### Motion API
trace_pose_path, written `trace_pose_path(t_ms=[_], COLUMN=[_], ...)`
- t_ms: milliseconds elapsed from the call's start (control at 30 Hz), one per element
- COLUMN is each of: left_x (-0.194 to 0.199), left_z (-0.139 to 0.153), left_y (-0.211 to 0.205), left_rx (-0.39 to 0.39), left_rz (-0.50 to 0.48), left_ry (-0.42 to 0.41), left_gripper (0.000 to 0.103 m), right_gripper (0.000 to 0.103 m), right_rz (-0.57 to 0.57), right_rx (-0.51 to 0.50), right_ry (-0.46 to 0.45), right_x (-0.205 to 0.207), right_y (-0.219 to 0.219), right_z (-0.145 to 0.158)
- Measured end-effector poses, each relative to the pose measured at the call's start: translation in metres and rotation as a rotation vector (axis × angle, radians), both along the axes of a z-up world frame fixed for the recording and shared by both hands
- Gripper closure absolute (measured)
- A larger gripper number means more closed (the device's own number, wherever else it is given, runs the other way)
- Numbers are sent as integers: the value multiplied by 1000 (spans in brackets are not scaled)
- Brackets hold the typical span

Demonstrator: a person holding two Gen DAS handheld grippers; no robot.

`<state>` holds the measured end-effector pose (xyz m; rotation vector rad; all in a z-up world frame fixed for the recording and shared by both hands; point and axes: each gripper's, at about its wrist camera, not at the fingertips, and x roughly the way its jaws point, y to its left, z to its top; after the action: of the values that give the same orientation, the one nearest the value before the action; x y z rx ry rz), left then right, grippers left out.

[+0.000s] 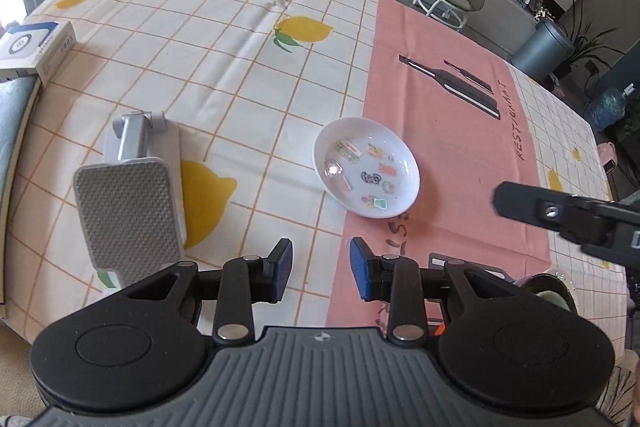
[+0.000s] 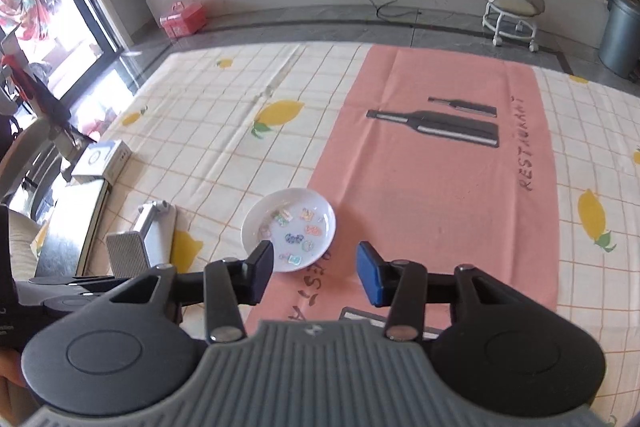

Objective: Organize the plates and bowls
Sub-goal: 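Move both tools to the small white sticker dish, then close both tools on the sticker dish rim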

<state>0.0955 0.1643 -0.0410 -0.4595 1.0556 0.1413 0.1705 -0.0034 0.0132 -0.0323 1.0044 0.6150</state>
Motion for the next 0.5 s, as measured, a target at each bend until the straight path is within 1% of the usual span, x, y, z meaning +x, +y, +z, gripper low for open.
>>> trace_pose_path(t_ms=[67,167,300,367,433,500], left_x=[3,9,23,29,36,40], left_z=[0,2,-4,-9,-17,-26], left_y=[-1,-1,6,11,17,24], left_rx=[0,5,-36,-39,-50,-99], left_rz=[21,42,92,128,155,182], left_ry=[-14,-40,-45,-47,-38,-28], left_gripper=[64,64,64,64,64,66], right_gripper=[59,59,60,64,68,68], right_rz=[-10,-44,-84,-107,-128,-137], right_rx=[-11,-31,-11,-13,-32,-66], right_ry=[34,55,153,191,211,207], right_x=[6,21,50,63,74,82], right_y=[9,20,32,37,42,48], right_z=[-11,-20,-33,-42,-50,-57])
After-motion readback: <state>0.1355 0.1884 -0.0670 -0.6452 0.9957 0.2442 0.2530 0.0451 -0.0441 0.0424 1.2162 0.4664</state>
